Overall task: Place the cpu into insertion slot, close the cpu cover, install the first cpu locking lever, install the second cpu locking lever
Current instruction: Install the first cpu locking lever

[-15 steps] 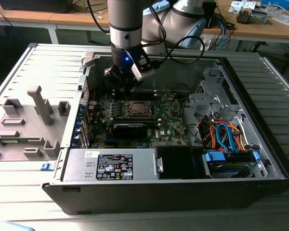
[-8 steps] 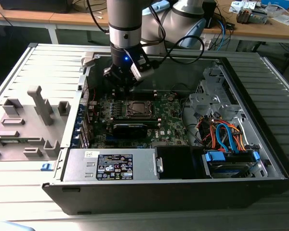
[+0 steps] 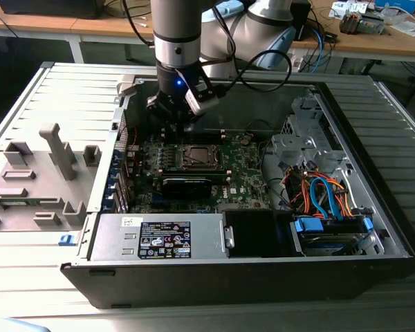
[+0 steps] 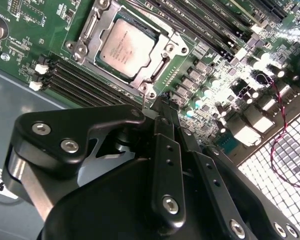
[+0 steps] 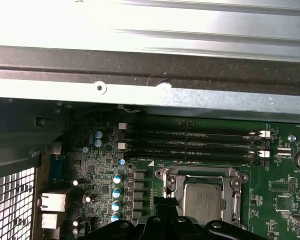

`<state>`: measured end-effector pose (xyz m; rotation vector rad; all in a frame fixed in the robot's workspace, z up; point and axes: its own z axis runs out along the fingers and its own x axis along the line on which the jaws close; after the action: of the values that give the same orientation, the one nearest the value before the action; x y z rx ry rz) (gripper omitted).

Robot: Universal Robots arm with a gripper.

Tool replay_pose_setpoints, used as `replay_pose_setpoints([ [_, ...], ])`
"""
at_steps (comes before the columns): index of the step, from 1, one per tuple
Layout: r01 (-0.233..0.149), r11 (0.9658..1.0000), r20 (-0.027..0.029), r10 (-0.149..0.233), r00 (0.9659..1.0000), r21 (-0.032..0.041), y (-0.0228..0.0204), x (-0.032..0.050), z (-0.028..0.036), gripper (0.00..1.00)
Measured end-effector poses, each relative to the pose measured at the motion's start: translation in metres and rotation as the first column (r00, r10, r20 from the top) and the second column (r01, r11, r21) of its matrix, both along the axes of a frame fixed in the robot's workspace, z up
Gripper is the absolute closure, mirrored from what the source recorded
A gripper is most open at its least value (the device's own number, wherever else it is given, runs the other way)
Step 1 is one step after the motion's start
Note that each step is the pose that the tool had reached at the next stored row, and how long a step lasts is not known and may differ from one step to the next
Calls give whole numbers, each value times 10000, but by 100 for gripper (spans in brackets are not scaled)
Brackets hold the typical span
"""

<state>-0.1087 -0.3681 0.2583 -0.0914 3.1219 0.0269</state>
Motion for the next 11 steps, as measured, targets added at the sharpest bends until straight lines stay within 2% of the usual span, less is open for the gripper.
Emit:
replay_pose_setpoints([
  [4, 0, 10000, 0, 0, 10000, 0, 0, 0, 28, 89],
  [11, 0, 10000, 0, 0, 10000, 0, 0, -9, 33, 89],
])
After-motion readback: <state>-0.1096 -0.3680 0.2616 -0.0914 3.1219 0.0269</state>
